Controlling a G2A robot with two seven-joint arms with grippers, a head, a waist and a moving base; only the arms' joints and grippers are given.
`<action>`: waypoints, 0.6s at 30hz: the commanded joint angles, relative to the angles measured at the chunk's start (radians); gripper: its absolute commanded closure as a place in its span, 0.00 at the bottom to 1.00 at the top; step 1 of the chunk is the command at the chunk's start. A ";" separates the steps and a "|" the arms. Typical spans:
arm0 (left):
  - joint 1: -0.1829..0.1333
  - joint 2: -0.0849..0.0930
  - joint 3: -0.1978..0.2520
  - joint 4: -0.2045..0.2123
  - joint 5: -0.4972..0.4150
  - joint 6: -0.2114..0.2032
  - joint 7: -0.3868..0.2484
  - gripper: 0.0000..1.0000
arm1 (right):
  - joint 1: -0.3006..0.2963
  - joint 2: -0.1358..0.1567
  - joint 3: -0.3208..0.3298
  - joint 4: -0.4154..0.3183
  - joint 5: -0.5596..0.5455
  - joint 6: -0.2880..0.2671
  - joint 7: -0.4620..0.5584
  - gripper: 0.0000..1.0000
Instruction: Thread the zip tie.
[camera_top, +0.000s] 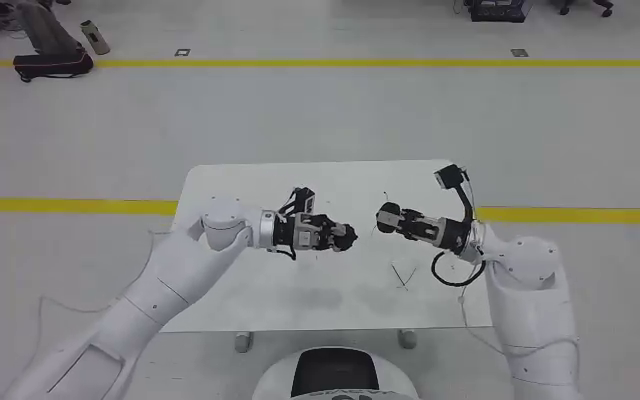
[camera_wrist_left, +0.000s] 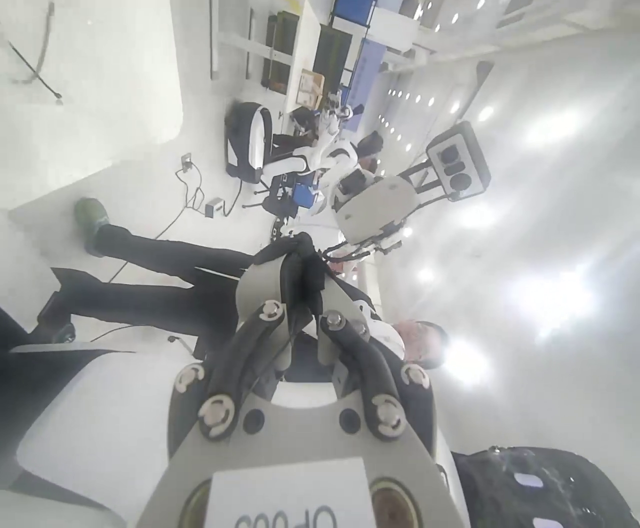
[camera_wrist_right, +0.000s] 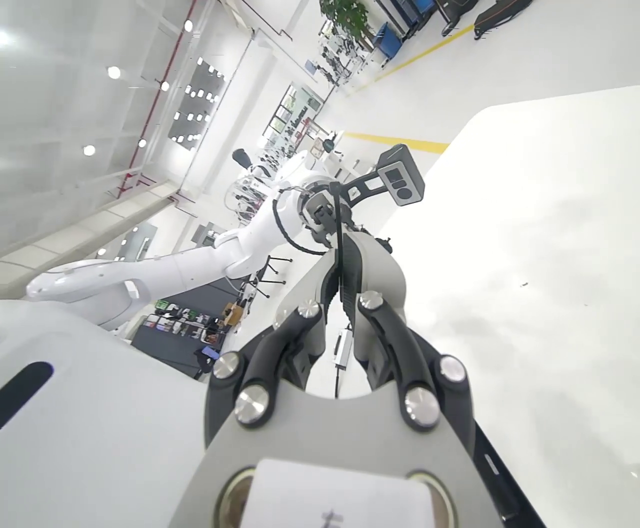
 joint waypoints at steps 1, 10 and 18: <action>-0.006 0.002 -0.002 -0.002 -0.001 0.016 -0.023 1.00 | 0.001 0.005 -0.003 -0.008 -0.009 0.000 -0.003 1.00; -0.015 0.007 -0.007 -0.019 0.010 0.067 -0.041 1.00 | -0.001 0.030 -0.035 -0.049 -0.050 0.000 -0.018 1.00; -0.017 0.008 -0.006 -0.029 0.023 0.075 -0.024 1.00 | -0.008 0.051 -0.047 -0.071 -0.029 0.000 -0.050 1.00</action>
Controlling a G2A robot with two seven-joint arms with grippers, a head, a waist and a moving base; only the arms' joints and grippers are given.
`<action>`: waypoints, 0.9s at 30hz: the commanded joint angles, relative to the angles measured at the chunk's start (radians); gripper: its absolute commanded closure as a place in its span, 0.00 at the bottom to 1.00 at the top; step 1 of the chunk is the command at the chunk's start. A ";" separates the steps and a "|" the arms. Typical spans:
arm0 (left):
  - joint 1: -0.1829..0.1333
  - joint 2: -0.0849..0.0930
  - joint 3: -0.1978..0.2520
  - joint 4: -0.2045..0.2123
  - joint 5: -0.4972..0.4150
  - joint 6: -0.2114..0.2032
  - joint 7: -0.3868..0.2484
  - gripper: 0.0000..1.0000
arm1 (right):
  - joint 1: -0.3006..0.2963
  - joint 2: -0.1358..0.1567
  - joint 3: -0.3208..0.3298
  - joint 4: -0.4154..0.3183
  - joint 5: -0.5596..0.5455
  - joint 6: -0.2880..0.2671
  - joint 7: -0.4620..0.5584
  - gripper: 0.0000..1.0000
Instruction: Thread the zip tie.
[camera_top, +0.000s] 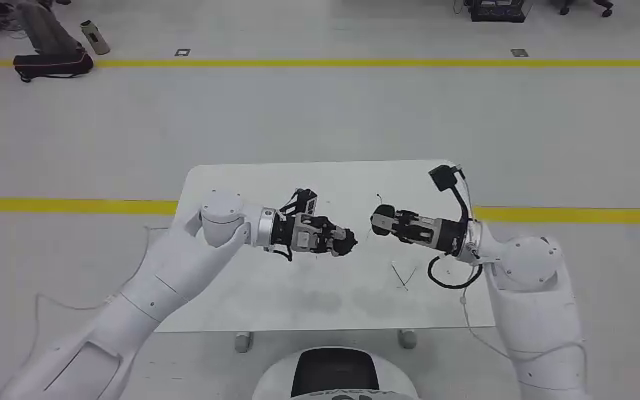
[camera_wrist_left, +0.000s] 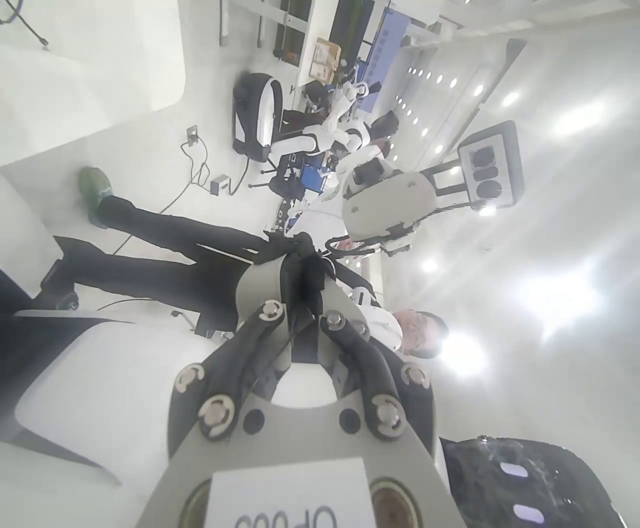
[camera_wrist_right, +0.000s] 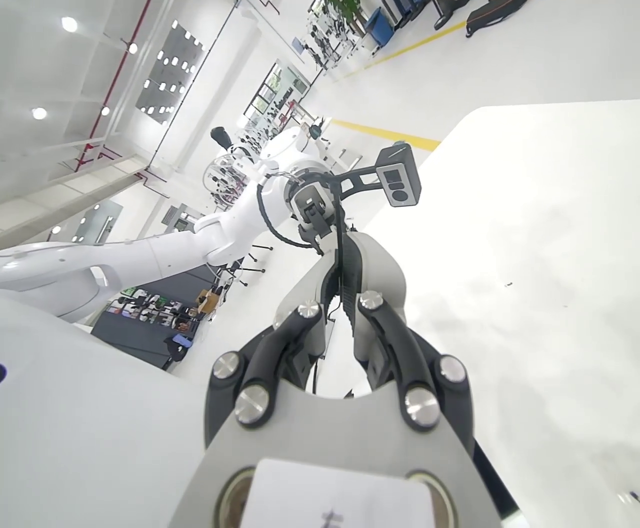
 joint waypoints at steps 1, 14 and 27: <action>0.001 0.000 -0.001 -0.002 0.001 -0.007 0.004 1.00 | -0.001 0.001 0.000 0.000 0.004 0.000 -0.004 1.00; 0.011 0.003 -0.001 -0.020 -0.008 0.008 -0.003 1.00 | -0.002 0.013 -0.032 -0.023 -0.051 0.000 -0.043 1.00; -0.004 0.010 0.025 -0.008 -0.042 0.008 -0.017 1.00 | -0.006 0.048 -0.044 -0.071 -0.049 0.000 -0.046 1.00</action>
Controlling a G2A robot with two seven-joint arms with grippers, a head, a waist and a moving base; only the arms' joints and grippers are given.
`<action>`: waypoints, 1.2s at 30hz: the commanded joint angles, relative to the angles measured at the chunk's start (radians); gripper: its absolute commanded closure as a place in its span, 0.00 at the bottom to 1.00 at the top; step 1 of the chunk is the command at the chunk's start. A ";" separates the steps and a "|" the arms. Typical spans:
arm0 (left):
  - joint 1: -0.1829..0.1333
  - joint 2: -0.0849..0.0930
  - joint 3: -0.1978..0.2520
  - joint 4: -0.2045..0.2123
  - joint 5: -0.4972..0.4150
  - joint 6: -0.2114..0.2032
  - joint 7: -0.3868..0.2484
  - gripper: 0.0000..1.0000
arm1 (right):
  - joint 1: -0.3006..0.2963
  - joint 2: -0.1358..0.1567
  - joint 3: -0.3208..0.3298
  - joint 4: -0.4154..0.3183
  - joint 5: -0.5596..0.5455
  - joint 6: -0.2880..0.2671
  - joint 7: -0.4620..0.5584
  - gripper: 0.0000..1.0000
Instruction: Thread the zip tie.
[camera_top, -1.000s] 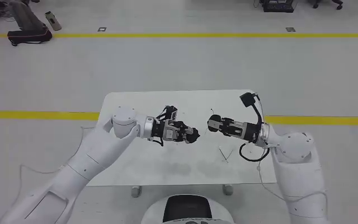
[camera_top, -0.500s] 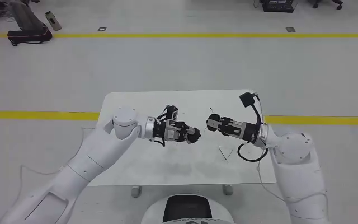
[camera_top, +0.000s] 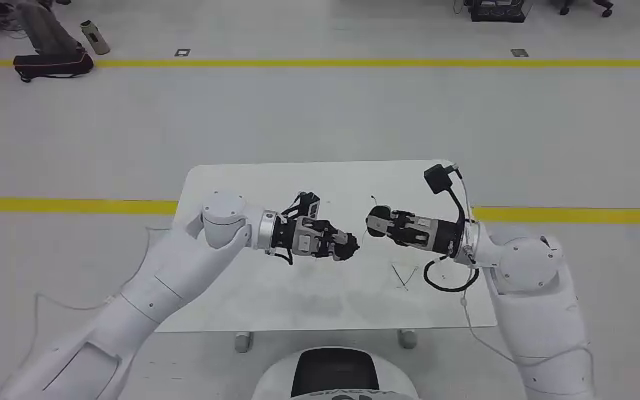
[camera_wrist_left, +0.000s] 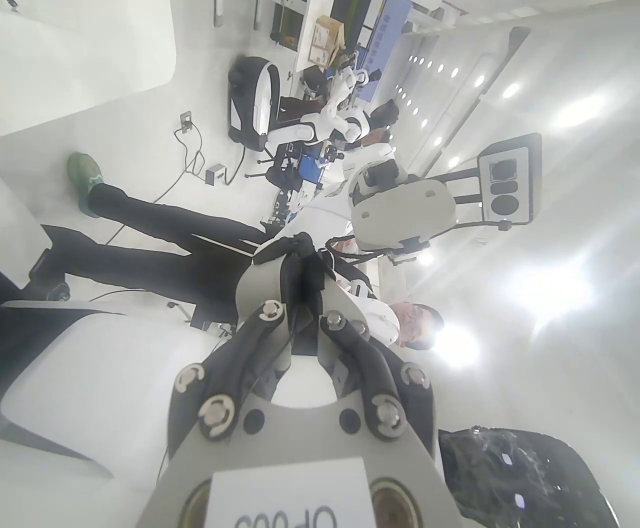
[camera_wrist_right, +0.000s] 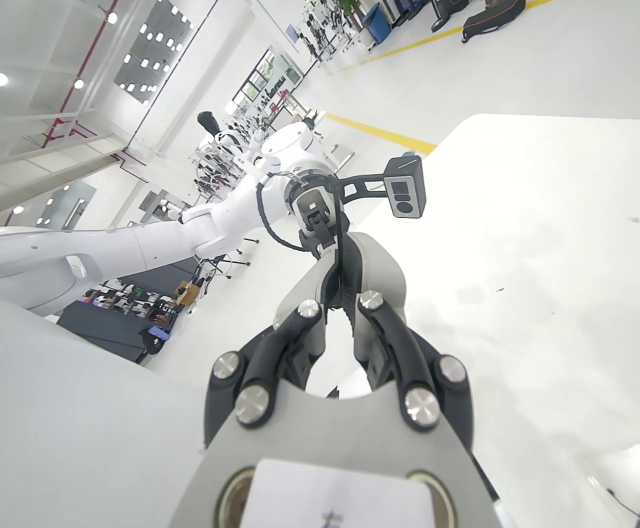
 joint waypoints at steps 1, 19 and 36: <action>-0.003 0.002 0.005 0.002 -0.004 0.000 0.002 1.00 | -0.001 0.006 0.000 -0.005 -0.002 0.000 -0.004 1.00; -0.036 0.023 0.037 -0.010 -0.063 0.000 0.003 1.00 | -0.006 0.049 -0.028 -0.032 -0.011 0.000 -0.051 1.00; -0.011 0.026 0.029 -0.027 -0.089 0.000 0.006 1.00 | -0.019 0.069 -0.061 -0.068 -0.062 0.000 -0.103 1.00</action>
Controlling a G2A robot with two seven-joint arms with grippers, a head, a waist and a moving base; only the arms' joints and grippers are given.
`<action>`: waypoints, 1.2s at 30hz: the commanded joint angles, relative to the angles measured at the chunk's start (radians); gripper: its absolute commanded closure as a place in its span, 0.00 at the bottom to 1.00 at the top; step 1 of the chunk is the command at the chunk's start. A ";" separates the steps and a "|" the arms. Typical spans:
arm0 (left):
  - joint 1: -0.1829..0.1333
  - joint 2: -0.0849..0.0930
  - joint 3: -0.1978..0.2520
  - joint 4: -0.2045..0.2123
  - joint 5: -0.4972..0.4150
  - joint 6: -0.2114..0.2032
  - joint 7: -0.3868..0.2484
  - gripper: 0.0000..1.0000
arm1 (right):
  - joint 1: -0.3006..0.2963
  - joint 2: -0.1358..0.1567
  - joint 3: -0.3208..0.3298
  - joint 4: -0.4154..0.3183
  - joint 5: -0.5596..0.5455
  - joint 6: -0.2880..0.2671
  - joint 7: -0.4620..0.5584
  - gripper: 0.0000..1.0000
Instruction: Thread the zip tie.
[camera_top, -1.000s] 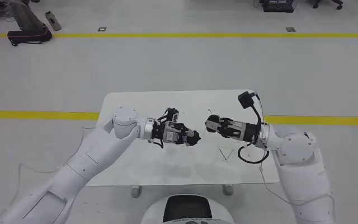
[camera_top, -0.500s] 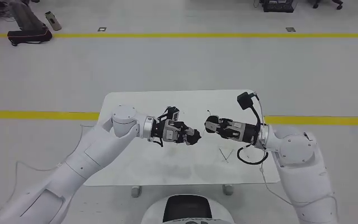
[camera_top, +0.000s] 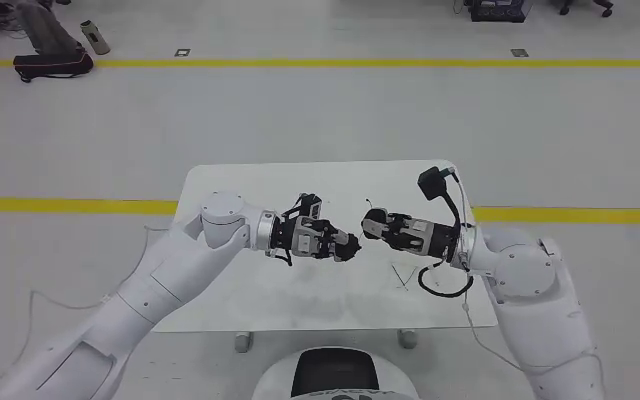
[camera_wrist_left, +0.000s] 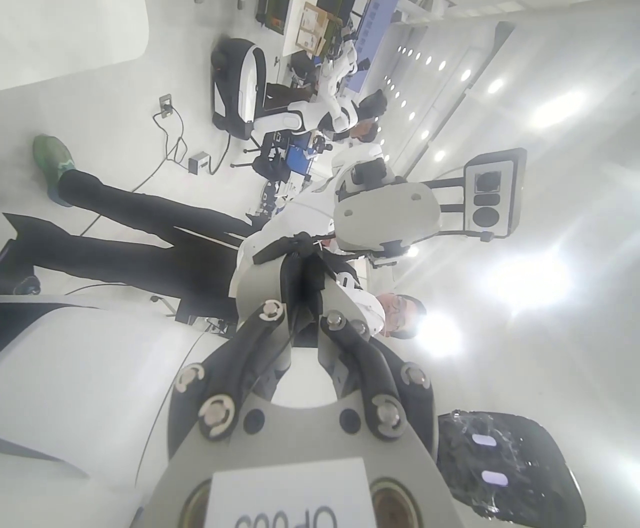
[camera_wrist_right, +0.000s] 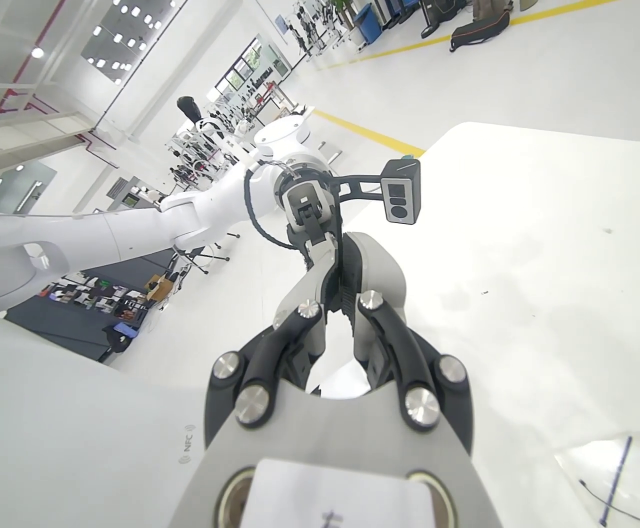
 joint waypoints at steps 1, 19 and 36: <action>0.002 0.001 -0.001 -0.001 -0.001 0.000 -0.003 1.00 | 0.000 0.004 0.000 -0.004 0.002 0.000 -0.001 1.00; 0.009 0.011 0.000 -0.009 -0.008 0.000 -0.003 1.00 | -0.014 0.039 -0.005 -0.027 0.022 0.000 -0.024 1.00; 0.014 0.019 -0.004 -0.020 -0.008 0.000 0.006 1.00 | -0.017 0.067 -0.012 -0.033 0.026 0.000 -0.061 1.00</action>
